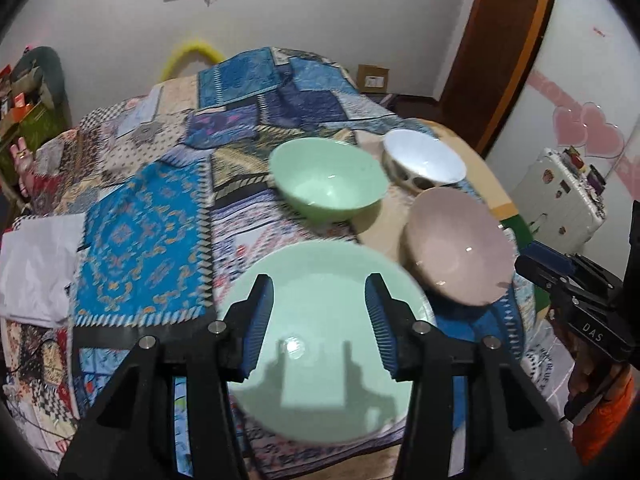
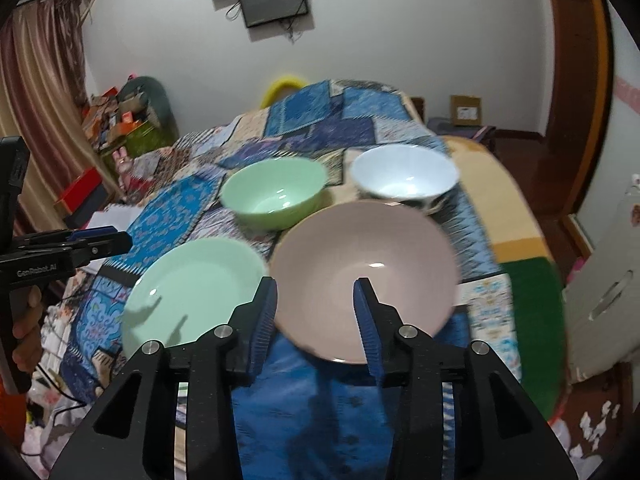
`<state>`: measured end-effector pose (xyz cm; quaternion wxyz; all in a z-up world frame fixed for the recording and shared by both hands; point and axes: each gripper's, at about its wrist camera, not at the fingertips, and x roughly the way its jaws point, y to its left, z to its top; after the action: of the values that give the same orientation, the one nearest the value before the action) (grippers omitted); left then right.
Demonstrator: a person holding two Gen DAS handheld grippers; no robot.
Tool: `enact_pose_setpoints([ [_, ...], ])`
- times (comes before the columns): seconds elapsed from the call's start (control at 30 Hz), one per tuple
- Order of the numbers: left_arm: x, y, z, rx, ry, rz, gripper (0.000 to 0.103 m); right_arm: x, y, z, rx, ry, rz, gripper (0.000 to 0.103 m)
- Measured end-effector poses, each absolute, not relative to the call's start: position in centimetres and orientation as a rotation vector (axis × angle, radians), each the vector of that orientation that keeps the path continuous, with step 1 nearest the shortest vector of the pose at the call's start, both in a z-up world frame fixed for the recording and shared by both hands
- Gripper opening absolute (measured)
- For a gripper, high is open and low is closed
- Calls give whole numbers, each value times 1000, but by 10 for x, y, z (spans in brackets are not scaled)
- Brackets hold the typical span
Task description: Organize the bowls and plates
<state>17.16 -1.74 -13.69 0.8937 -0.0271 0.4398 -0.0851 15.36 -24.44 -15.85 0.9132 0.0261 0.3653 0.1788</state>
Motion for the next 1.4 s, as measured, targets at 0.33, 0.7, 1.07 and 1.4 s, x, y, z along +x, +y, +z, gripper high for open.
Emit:
enact_pose_setpoints([
  [0.33, 207, -72, -149, -13, 914, -223, 68, 162, -280, -159, 56, 727, 276, 56],
  [0.7, 248, -109, -194, 27, 1001, -263, 68, 184, -295, -191, 104, 792, 269, 60],
  [1.07, 270, -132, -228, 43, 1092, -334, 36, 195, -302, -216, 164, 859, 313, 37],
  [1.4, 270, -144, -235, 62, 1112, -349, 25, 194, -300, -219, 190, 889, 342, 24],
])
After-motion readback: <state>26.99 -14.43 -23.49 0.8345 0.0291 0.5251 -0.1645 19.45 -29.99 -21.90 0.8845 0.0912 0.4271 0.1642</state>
